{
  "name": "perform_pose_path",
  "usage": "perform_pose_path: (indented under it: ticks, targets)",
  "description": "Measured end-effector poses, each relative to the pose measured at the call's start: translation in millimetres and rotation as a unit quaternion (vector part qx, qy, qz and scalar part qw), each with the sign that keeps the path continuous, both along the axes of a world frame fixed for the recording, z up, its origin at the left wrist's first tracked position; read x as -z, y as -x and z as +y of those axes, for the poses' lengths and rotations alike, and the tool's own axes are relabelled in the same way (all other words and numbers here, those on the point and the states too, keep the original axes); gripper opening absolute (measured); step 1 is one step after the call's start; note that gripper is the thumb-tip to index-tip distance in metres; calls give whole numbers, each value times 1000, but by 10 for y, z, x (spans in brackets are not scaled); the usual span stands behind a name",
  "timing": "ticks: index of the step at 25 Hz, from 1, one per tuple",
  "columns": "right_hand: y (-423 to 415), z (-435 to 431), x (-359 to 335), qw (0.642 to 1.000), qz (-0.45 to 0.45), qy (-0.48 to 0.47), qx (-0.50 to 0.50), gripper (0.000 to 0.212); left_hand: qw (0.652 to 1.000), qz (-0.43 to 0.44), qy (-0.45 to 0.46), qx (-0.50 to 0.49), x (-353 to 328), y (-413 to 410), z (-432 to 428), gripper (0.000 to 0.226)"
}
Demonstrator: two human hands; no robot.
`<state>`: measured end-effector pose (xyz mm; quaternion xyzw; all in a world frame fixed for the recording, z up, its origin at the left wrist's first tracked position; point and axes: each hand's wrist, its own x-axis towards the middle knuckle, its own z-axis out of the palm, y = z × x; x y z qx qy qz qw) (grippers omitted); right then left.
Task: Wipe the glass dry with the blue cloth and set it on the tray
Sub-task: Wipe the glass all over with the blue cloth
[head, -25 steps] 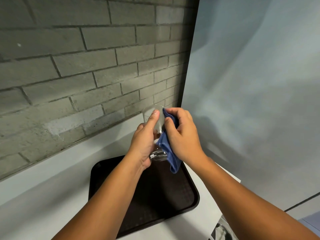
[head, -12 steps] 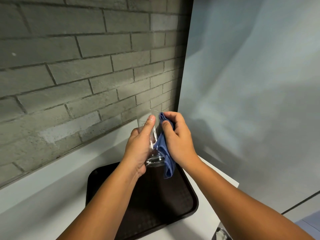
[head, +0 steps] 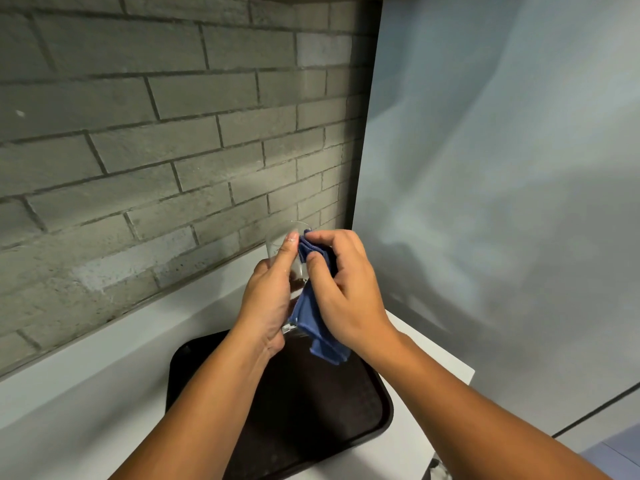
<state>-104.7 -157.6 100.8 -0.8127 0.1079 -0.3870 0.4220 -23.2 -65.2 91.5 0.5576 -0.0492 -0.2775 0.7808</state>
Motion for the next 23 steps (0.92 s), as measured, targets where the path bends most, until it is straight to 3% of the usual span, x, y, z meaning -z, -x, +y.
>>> perform_pose_path:
  ticks: [3,7,10,14,17,21,23]
  targets:
    - [-24,-40,-44,995,34,-90,7,25,1000,-17,-6,-1,-22,27,12,71]
    - [12,-14,-48,998,-11,-62,-9,24,1000,-20,-10,-3,-57,27,5,82]
    - [-10,-56,-60,992,29,-125,-2,24,1000,-25,8,-4,-65,44,-12,87]
    - [65,30,-50,999,-29,-16,-27,27,999,-30,-2,-16,-51,8,-6,89]
    - [-5,-31,-55,993,21,-113,-8,26,1000,-27,6,-4,-42,24,-2,93]
    - [56,80,-39,999,-25,-16,-23,27,1000,-24,-8,-14,-15,17,9,86]
    - [28,20,-43,999,-17,-43,-23,26,1000,-22,-3,-17,6,6,16,88]
